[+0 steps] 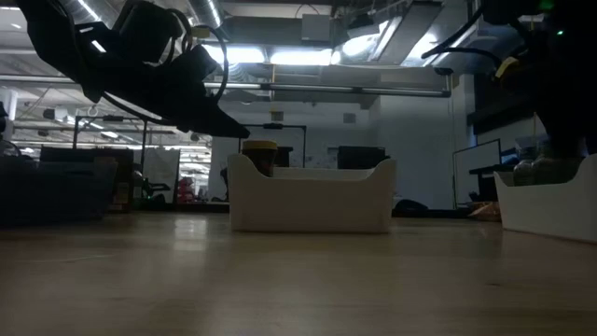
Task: Sort spices by type
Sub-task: Put the bottom right green seasoning bottle into the right white bin, then put the bottom right yellow seasoning bottle into the left white bin
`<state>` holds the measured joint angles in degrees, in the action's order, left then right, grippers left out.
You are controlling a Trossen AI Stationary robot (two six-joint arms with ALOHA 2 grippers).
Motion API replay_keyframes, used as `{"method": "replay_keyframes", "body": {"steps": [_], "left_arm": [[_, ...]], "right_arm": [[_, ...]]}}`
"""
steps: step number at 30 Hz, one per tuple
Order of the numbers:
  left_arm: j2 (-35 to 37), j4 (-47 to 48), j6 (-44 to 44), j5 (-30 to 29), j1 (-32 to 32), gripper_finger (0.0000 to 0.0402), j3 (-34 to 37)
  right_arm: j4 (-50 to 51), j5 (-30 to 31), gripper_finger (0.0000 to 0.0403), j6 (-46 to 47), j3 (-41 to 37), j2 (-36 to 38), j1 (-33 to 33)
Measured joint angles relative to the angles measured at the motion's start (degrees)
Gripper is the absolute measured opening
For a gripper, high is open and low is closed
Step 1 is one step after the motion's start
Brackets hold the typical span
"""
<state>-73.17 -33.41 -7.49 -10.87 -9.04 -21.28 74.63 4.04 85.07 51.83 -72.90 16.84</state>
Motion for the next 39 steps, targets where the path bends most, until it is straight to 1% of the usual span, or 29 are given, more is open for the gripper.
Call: {"method": "replay_keyframes", "body": {"steps": [4, 10, 14, 21, 31, 35, 39], "left_arm": [[0.00, -0.02, 0.00, 0.00, 0.00, 0.0045, 0.00], [0.00, -0.04, 0.00, 0.00, 0.02, 0.0045, 0.00], [0.00, 0.00, 0.00, 0.00, 0.00, 0.0045, 0.00], [0.00, 0.28, 0.00, 0.00, 0.02, 0.0045, 0.00], [0.00, 0.24, 0.00, 0.00, 0.02, 0.0045, 0.00], [0.00, 0.24, 0.00, 0.00, 0.00, 0.0045, 0.00], [0.00, 0.22, 0.00, 0.00, 0.00, 0.0045, 0.00]], "right_arm": [[0.94, -1.12, 0.0277, -0.95, 1.89, 0.00, 0.00], [1.66, -2.09, 0.0277, -2.43, 7.97, 0.00, 0.13], [1.78, -3.48, 0.0277, -2.21, 11.00, 0.00, 2.50], [1.82, -6.89, 0.0278, 2.86, 12.40, 0.02, 11.02], [1.70, -8.01, 0.0278, 19.05, 12.40, 0.02, 25.25], [0.94, -9.93, 0.0278, 23.45, 12.40, 0.02, 29.97], [-1.76, -10.20, 0.0278, 28.44, 12.40, 0.02, 33.98]]}}
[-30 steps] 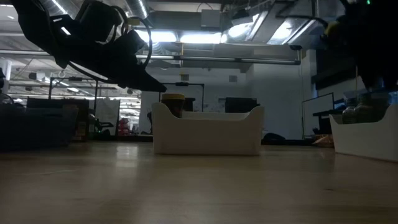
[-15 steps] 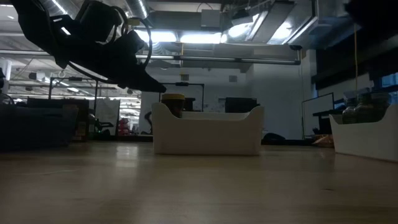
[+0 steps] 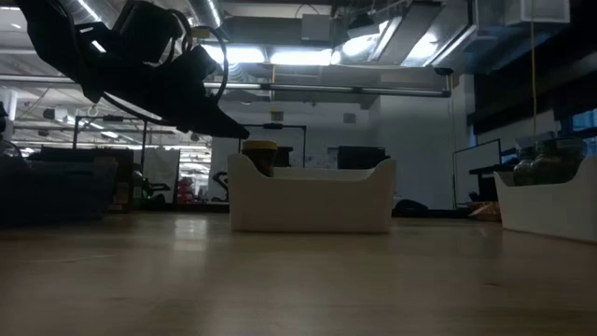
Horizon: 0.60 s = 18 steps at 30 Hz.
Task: Sort spices by type
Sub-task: Put the bottom right yellow seasoning bottle into the left white bin
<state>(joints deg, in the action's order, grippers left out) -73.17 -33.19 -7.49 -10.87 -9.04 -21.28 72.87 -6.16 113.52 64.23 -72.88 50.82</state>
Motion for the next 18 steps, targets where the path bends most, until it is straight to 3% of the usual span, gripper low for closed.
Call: {"method": "replay_keyframes", "body": {"steps": [9, 18], "left_arm": [[0.00, 0.00, -0.02, 0.00, 0.02, 0.0045, 0.00], [0.00, -0.02, -0.01, 0.00, 0.00, 0.0045, 0.00]], "right_arm": [[-5.04, 0.55, 0.0278, 9.68, 0.00, -0.32, 7.73], [-12.42, -0.98, 0.0278, 12.11, 0.00, -3.24, 8.98]]}}
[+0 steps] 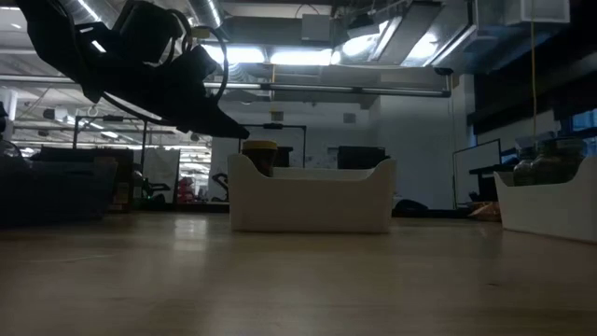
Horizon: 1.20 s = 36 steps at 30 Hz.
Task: Sort spices by type
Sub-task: Put the bottom right yellow seasoning bottle into the left white bin
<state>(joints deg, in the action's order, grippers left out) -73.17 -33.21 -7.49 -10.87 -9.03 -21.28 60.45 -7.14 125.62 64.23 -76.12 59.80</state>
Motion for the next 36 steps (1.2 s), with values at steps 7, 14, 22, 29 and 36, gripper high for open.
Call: {"method": "replay_keyframes", "body": {"steps": [7, 14, 22, 29, 36], "left_arm": [[0.00, 0.34, -0.01, 0.00, 0.02, 0.0045, 0.00], [0.00, 0.76, 0.01, 0.00, 0.02, 0.0045, 0.00], [0.00, 0.76, 0.01, 0.00, 0.00, 0.0045, 0.00], [0.00, 0.78, 0.00, -0.02, 0.00, 0.0045, 0.00], [0.00, 0.77, -0.04, 0.00, 0.02, 0.0045, 0.00]], "right_arm": [[-0.84, -6.98, 0.0278, -1.99, 0.00, -4.05, 0.46], [-0.79, -8.66, 0.0278, -3.53, 0.00, -6.55, 1.46], [-0.94, -9.01, 0.0278, -4.42, 0.00, -8.42, 2.94], [-1.29, -9.44, 0.0278, -4.13, 0.00, -9.46, 3.73], [-1.23, -8.98, 0.0278, -4.11, 0.00, -9.74, 3.60]]}}
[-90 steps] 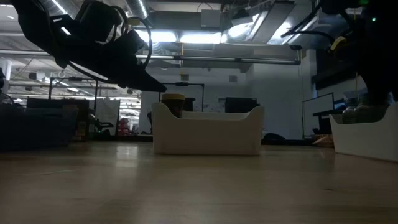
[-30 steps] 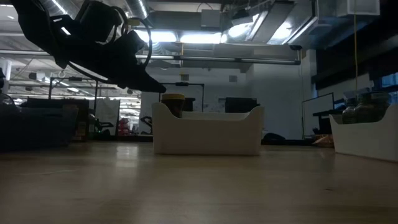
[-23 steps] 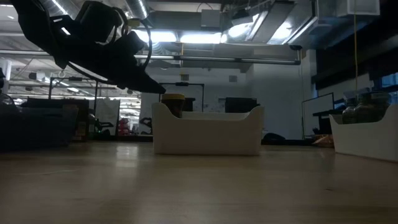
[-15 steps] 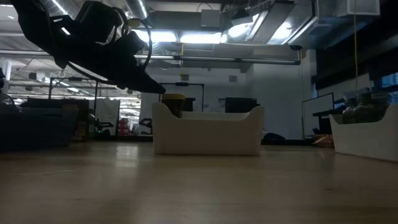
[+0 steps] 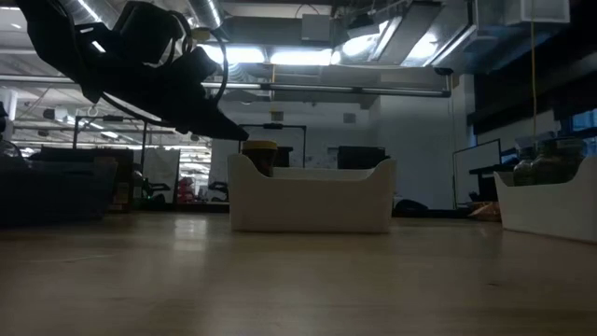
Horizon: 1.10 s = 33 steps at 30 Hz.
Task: Sort spices by type
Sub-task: Put the bottom right yellow seasoning bottle into the left white bin
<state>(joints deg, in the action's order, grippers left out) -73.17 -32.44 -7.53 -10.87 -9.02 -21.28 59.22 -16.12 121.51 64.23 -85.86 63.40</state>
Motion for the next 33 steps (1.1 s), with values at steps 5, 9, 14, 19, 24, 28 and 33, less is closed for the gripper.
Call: {"method": "replay_keyframes", "body": {"steps": [5, 9, 14, 19, 24, 28, 33], "left_arm": [[0.00, 0.00, 0.01, -0.01, -0.01, 0.0045, 0.00], [0.00, 0.02, 0.02, 0.00, 0.00, 0.0045, 0.00], [0.00, 0.01, 0.02, -0.01, -0.02, 0.0045, 0.00], [0.00, 0.02, 0.02, 0.00, 0.00, 0.0045, 0.00], [0.00, 0.02, 0.02, 0.00, -0.02, 0.0045, 0.00], [0.00, 0.02, 0.02, 0.00, -0.02, 0.0045, 0.00], [0.00, 0.02, 0.02, -0.01, -0.01, 0.0045, 0.00]], "right_arm": [[-1.33, 0.60, 0.0278, -0.23, 0.00, 0.00, -0.04], [-0.69, 2.61, 0.0278, -0.44, 0.00, 0.00, -0.02], [-0.61, 4.09, 0.0278, -0.58, 0.00, 0.00, -0.04], [-0.72, 0.07, 0.0293, -0.22, 0.00, 0.00, -0.04], [-0.68, -1.10, 0.0345, -0.88, 0.00, 0.00, -0.04], [-1.66, -1.14, 0.0375, -2.23, 0.00, 0.02, -0.04], [-6.24, 0.54, 0.0387, -1.54, 0.00, 0.04, 0.02]]}}
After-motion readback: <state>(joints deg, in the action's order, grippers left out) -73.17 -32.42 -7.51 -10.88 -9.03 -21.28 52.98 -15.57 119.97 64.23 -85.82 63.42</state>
